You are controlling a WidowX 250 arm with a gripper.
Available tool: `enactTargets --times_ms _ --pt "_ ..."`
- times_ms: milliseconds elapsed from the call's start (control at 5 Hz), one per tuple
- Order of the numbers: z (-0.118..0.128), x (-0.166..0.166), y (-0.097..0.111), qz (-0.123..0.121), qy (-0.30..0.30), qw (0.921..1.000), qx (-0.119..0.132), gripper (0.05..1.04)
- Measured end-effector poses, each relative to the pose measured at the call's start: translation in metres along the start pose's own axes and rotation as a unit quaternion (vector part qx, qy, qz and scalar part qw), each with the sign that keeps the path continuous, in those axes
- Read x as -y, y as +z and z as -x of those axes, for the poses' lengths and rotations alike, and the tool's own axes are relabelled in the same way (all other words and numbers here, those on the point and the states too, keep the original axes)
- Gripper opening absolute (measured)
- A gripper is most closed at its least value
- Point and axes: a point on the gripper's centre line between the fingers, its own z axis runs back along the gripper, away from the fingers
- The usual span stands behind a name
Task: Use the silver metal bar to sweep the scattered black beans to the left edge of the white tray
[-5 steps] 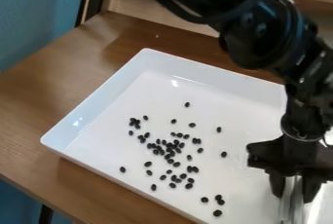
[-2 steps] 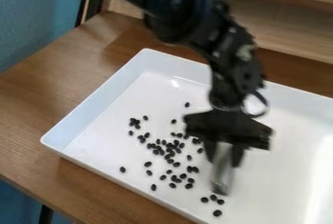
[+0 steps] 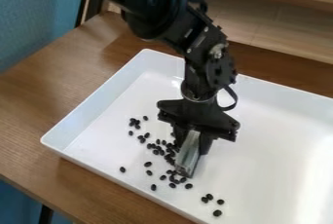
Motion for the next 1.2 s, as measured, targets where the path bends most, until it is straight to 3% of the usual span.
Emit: enactTargets --times_ms 400,600,800,1000,1200 --pt "0.006 -0.021 -0.004 -0.028 -0.027 0.9990 0.024 0.396" --pt "0.011 -0.044 -0.004 -0.026 -0.041 0.9988 0.006 0.396" --pt "0.019 -0.087 -0.005 -0.021 -0.048 0.9977 -0.043 0.396" --pt "0.020 -0.122 -0.007 -0.020 -0.049 0.9962 -0.070 0.396" --pt "0.020 -0.130 -0.007 -0.008 -0.043 0.9964 -0.073 0.396"
